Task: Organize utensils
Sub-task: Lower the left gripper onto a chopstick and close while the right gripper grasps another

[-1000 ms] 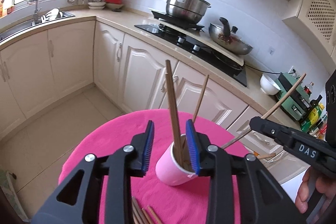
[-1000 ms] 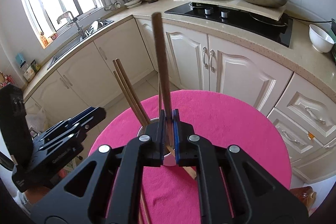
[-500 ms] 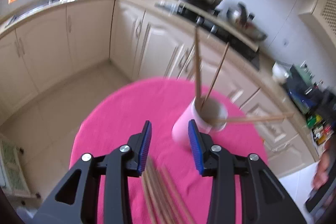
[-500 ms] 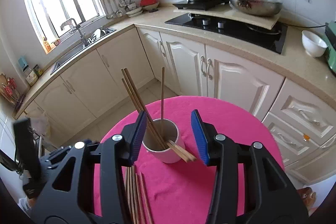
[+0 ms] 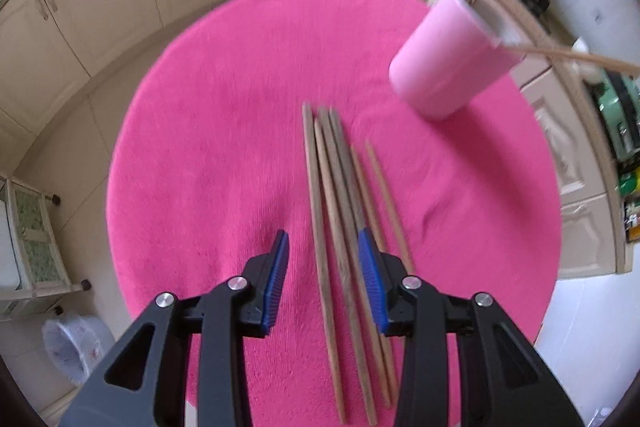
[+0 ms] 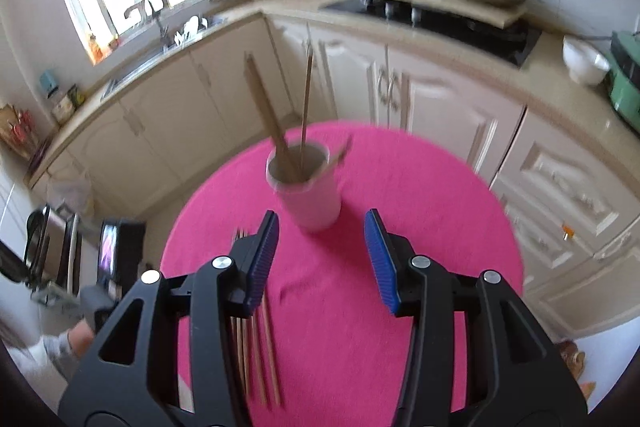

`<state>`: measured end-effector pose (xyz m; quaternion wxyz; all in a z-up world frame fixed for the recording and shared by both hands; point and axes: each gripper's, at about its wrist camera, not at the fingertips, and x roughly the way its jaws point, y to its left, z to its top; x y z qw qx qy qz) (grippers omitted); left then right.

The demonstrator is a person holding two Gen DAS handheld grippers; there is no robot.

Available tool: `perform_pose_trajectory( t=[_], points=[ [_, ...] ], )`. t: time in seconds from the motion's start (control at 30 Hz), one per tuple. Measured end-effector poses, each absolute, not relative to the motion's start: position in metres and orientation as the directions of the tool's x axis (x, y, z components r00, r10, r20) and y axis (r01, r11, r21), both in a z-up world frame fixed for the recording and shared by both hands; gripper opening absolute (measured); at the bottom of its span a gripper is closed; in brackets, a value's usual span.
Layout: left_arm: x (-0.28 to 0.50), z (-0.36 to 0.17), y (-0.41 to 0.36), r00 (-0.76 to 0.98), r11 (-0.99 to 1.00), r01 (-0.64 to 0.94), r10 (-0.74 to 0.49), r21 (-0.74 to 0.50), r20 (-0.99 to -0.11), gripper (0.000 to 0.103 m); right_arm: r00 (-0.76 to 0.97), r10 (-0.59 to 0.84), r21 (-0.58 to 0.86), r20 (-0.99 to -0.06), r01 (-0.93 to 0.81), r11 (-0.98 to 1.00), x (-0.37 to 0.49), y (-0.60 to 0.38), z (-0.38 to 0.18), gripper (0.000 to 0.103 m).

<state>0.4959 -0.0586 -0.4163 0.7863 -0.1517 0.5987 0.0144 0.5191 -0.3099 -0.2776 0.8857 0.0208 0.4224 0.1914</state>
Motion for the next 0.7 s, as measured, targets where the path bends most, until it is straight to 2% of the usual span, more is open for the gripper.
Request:
perform_pose_trajectory(
  t=[0.2, 0.47, 0.63, 0.7],
  points=[
    [0.495, -0.439, -0.065, 0.210, 0.964, -0.196, -0.139, -0.181, -0.968, 0.035, 0.454, 0.349, 0.198, -0.820, -0.347, 0.917, 0.509, -0.293, -0.329, 0.044],
    [0.505, -0.444, -0.077, 0.170, 0.977, -0.170, -0.100, -0.129, -0.980, 0.035, 0.332, 0.352, 0.217, -0.875, -0.381, 0.899, 0.509, -0.267, -0.372, 0.044],
    [0.506, -0.444, -0.078, 0.161, 0.976, -0.142, -0.141, -0.164, -0.977, 0.023, 0.241, 0.358, 0.240, -0.902, -0.410, 0.880, 0.513, -0.250, -0.397, 0.044],
    [0.507, -0.447, -0.072, 0.145, 0.977, -0.152, -0.126, -0.148, -0.981, 0.014, 0.203, 0.350, 0.240, -0.915, -0.422, 0.874, 0.516, -0.241, -0.409, 0.044]
  ],
)
